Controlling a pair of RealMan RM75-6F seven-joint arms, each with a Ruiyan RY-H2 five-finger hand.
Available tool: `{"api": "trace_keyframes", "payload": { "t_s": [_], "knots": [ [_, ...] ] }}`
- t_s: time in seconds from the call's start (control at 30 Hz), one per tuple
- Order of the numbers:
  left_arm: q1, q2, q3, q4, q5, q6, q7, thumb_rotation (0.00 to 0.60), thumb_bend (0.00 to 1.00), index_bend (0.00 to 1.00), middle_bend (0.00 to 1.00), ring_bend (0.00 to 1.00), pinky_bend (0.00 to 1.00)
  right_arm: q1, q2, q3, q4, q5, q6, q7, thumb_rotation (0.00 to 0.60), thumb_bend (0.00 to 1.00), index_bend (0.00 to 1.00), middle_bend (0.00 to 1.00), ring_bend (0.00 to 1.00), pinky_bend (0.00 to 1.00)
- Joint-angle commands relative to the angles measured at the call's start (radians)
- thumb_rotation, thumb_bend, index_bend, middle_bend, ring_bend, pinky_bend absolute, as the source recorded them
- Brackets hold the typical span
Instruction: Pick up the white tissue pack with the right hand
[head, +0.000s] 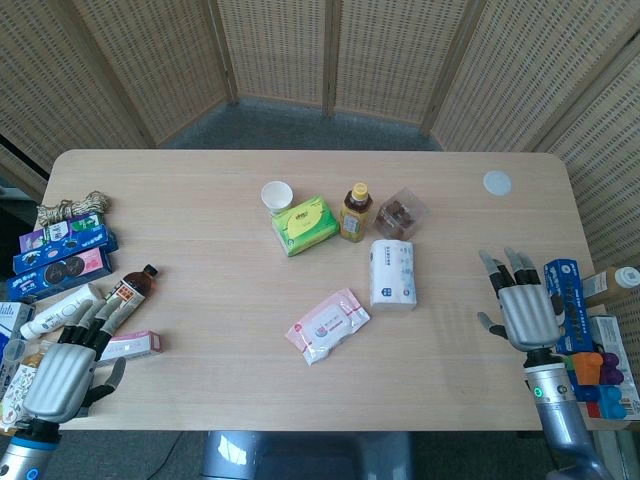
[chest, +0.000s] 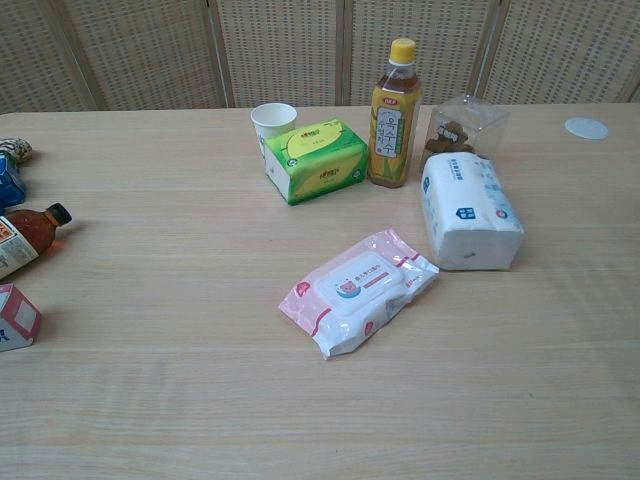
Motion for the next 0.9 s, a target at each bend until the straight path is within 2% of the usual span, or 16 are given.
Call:
{"api": "trace_keyframes", "payload": {
  "t_s": [0.03, 0.27, 0.53, 0.73, 0.9],
  "knots": [
    [0.0, -0.001, 0.001, 0.002, 0.002, -0.001, -0.001, 0.6, 0.53, 0.11, 0.04, 0.0, 0.0, -0.002, 0.001, 0.001, -0.004, 0.0, 0.001, 0.002, 0.595, 0.2, 0.0, 0.24, 0.0, 0.0],
    [0.013, 0.001, 0.008, 0.014, 0.014, 0.018, -0.017, 0.6, 0.54, 0.11, 0.04, 0.0, 0.0, -0.005, 0.004, 0.004, -0.014, 0.011, -0.012, 0.026, 0.599, 0.2, 0.0, 0.23, 0.0, 0.0],
    [0.006, 0.005, 0.004, 0.018, 0.018, 0.01, -0.028, 0.6, 0.54, 0.11, 0.04, 0.0, 0.0, 0.04, -0.047, 0.038, -0.054, 0.048, -0.056, -0.029, 0.596, 0.19, 0.0, 0.1, 0.0, 0.0],
    [0.004, 0.001, 0.001, 0.025, 0.012, 0.006, -0.036, 0.6, 0.54, 0.11, 0.04, 0.0, 0.0, 0.114, -0.158, 0.087, -0.019, 0.098, -0.109, -0.091, 0.515, 0.09, 0.0, 0.01, 0.0, 0.0],
    [0.009, 0.005, 0.002, 0.03, 0.009, 0.011, -0.04, 0.6, 0.54, 0.11, 0.04, 0.0, 0.0, 0.157, -0.261, 0.115, 0.053, 0.134, -0.121, -0.108, 0.468, 0.01, 0.0, 0.0, 0.0, 0.0]
  ]
}}
